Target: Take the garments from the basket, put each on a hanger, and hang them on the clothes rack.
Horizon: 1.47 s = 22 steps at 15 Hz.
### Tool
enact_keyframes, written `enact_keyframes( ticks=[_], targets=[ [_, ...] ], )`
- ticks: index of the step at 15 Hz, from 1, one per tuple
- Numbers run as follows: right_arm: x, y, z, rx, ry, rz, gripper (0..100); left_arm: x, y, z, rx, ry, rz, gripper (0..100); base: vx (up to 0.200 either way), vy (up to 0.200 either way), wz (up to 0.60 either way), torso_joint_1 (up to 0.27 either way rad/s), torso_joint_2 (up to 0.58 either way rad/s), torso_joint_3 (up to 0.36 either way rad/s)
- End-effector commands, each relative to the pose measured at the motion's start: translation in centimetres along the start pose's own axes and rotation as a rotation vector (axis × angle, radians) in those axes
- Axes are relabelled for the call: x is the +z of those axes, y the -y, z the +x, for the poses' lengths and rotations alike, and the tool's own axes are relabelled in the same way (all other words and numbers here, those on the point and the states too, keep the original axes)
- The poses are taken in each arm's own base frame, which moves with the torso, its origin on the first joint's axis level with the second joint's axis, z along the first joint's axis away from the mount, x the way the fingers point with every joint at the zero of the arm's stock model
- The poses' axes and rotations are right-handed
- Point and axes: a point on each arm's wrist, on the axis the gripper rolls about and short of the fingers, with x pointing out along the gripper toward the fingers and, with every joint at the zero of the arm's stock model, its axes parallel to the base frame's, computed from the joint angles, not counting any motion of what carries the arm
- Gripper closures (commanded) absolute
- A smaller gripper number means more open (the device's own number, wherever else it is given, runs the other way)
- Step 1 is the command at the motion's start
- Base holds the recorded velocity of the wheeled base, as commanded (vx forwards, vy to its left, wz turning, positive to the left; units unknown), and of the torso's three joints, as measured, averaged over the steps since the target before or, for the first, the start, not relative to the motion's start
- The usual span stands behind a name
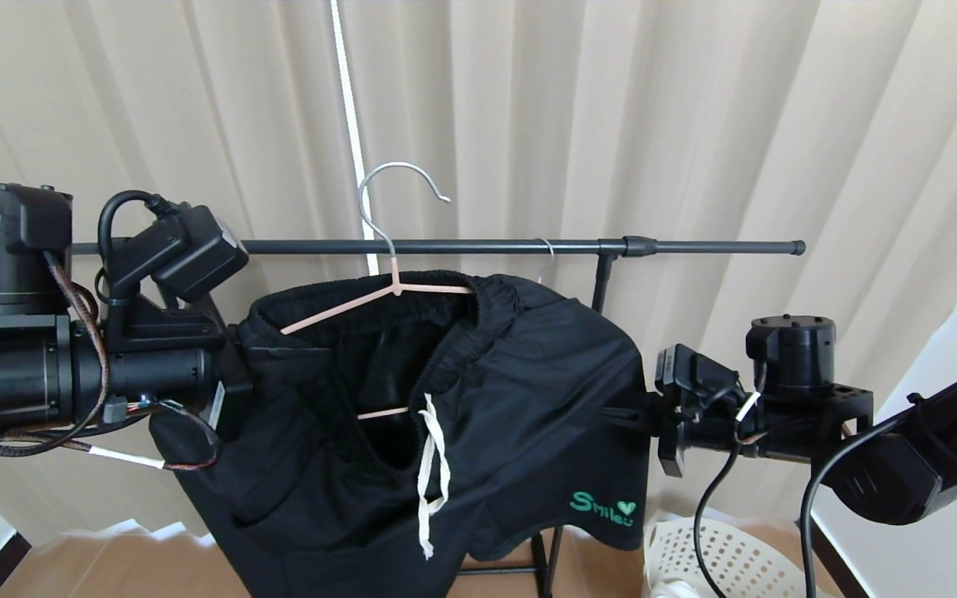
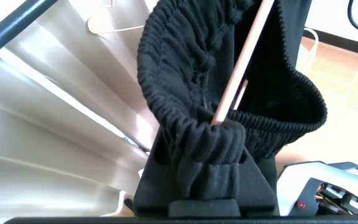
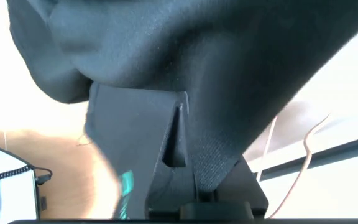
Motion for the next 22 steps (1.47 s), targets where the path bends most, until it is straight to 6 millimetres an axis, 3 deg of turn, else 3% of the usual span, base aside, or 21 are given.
enact_keyframes(
  ticks=[1,10,22],
  targets=[
    [-0.3,0.6,-0.4,-0.023,-0.004,0.005,100,0.1,0.1,-0.6,0.011,0.01,0.003,100,0.0,0.0,0.0,0.0,0.0,0.0],
    [-1.4,2.4,-0.7,-0.069,-0.016,0.021,100,-0.5,-0.5,-1.8,0.064,0.004,-0.014,100,0.0,0.0,0.0,0.0,0.0,0.0],
    [-1.2,2.3,-0.8,-0.066,-0.017,0.025,100,-1.0,-1.2,-2.2,0.099,-0.006,-0.071,100,0.0,0.0,0.0,0.0,0.0,0.0]
  ],
)
